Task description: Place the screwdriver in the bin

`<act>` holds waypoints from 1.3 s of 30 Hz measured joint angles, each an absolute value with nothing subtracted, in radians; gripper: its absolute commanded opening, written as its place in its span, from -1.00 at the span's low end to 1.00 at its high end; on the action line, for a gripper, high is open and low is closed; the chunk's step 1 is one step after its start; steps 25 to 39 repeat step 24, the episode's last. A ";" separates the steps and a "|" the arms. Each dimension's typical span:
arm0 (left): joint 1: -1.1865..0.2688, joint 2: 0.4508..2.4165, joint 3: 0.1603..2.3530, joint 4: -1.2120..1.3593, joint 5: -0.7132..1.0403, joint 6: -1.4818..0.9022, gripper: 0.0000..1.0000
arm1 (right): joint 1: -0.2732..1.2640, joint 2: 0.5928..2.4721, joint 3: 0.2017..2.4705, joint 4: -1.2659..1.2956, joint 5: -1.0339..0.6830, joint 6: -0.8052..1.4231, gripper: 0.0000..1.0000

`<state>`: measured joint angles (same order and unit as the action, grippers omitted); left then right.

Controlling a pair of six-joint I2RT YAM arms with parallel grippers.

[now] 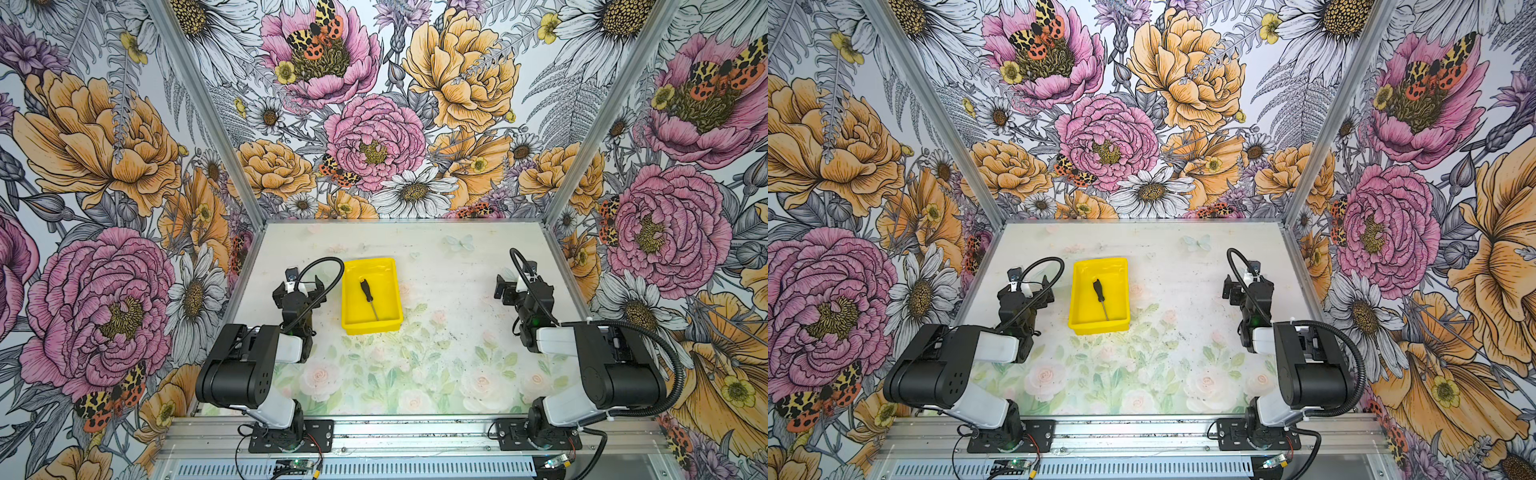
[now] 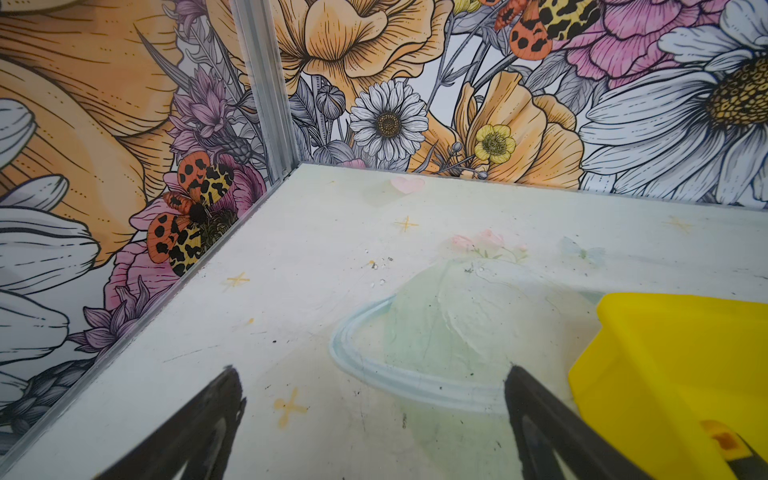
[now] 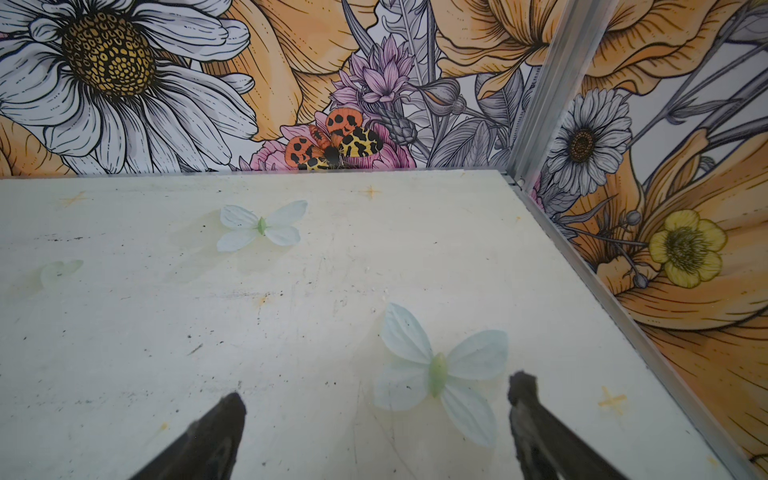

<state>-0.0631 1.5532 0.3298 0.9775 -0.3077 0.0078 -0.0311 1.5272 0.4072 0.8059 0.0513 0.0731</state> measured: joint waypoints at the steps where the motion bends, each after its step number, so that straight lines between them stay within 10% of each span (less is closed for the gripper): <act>1: -0.063 1.553 0.330 0.978 -0.308 0.008 0.97 | -0.031 1.527 0.407 0.806 0.051 0.073 0.99; 39: -0.037 1.553 0.350 0.964 -0.283 0.007 0.97 | -0.031 1.527 0.407 0.806 0.051 0.073 0.99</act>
